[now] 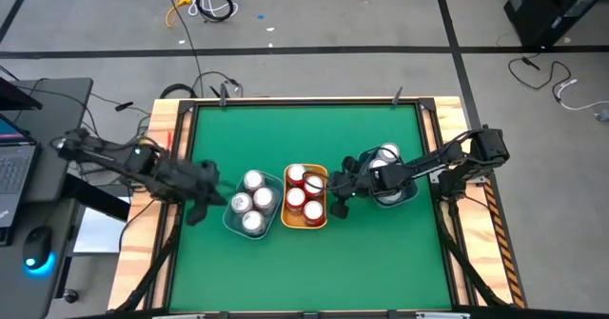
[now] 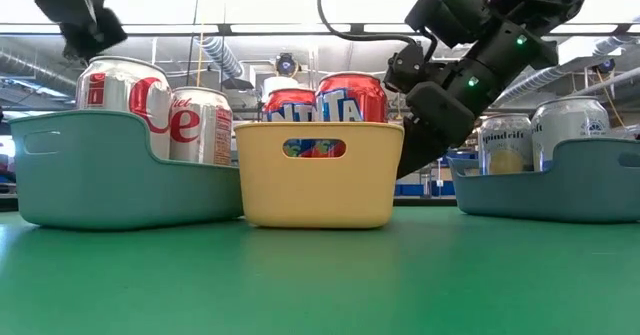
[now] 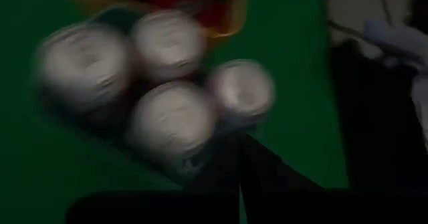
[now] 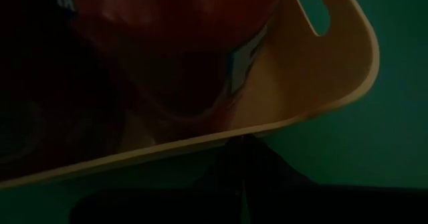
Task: Sort soda cans
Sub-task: Adjust the bins
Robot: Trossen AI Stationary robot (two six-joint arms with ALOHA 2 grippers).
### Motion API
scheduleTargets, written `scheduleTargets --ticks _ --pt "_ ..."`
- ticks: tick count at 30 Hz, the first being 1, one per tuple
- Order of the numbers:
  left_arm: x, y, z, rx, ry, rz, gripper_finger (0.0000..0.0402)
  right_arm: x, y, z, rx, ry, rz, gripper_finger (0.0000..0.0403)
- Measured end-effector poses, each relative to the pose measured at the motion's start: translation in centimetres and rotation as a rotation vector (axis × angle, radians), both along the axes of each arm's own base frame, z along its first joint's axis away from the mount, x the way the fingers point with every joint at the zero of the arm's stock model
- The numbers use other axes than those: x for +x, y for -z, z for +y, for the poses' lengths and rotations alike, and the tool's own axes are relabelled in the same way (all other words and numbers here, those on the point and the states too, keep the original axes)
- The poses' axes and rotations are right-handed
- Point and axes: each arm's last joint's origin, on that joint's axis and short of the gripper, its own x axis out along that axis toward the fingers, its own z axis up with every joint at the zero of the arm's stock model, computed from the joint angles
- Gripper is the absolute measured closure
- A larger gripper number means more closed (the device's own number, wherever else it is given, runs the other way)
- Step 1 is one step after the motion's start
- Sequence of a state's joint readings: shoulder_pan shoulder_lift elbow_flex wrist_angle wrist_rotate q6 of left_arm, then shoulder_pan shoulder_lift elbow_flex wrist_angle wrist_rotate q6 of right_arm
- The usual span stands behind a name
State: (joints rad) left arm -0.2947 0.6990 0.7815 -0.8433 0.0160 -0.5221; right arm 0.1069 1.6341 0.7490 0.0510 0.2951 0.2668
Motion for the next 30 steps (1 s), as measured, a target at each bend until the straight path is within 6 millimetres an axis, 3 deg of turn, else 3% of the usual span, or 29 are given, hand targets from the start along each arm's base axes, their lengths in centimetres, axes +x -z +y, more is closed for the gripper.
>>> scheduleTargets --ticks 7,14,22,30 --pt "3.5 0.4 -6.0 0.036 0.306 -0.152 0.0402 -0.1 0.0 0.0 0.001 0.001 0.009 0.0403" --pt "6.1 5.2 -10.7 0.104 0.405 0.043 0.0402 -0.1 0.1 0.0 -0.001 0.001 0.013 0.0403" --pt "7.8 9.6 -13.0 0.282 0.301 0.126 0.0402 -0.2 0.2 -0.1 -0.005 0.002 0.029 0.0403" --pt "8.6 11.1 -12.9 0.418 0.054 0.081 0.0402 -0.2 0.2 -0.1 -0.026 -0.021 0.037 0.0403"
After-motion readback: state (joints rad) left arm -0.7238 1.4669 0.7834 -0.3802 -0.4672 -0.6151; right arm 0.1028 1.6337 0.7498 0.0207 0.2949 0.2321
